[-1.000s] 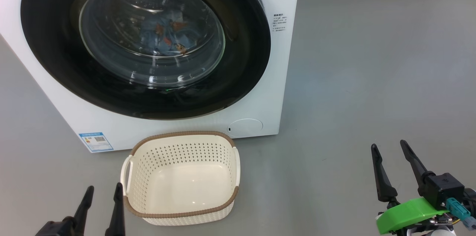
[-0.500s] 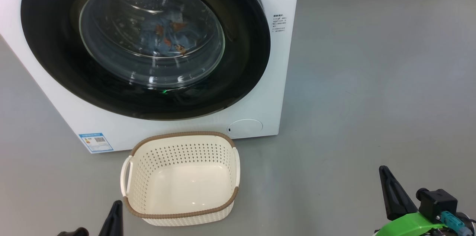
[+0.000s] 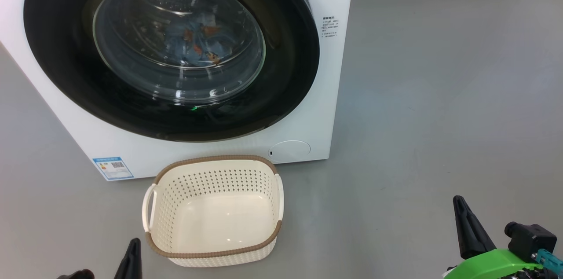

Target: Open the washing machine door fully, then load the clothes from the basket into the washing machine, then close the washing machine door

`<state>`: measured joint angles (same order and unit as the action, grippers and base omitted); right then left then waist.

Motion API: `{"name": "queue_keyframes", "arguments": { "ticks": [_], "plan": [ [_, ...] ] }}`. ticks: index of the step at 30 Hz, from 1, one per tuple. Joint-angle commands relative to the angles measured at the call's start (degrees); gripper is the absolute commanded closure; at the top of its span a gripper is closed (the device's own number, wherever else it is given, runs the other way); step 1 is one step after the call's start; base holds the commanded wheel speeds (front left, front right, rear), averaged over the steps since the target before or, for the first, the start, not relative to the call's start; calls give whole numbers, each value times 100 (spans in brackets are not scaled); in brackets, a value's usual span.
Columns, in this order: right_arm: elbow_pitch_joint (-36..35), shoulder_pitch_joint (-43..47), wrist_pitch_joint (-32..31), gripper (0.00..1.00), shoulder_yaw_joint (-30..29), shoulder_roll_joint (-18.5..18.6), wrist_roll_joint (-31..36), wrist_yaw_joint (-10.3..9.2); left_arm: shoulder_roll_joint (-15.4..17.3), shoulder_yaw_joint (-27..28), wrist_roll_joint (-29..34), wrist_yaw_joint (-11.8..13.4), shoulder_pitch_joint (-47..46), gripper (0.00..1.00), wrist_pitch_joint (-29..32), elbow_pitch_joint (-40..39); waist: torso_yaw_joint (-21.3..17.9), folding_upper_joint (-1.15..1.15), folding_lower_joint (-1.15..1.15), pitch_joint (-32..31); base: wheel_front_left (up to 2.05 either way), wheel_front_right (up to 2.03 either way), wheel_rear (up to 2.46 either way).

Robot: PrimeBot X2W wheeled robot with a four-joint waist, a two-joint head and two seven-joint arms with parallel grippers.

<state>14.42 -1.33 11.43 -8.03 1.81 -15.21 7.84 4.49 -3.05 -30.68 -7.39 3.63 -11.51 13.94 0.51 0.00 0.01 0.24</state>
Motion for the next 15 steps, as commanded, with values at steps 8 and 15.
{"name": "queue_keyframes", "arguments": {
  "ticks": [8,15],
  "plan": [
    [-135,-205,-177,100,40,45,-799,-8,57,151,-647,-2,-277,100,158,-96,-5,0,-1,-1,0,0,0],
    [-128,-226,-295,100,48,49,-1303,-10,48,200,-1057,-3,-328,100,271,-89,-8,0,-1,-1,0,0,0]
  ]
}}
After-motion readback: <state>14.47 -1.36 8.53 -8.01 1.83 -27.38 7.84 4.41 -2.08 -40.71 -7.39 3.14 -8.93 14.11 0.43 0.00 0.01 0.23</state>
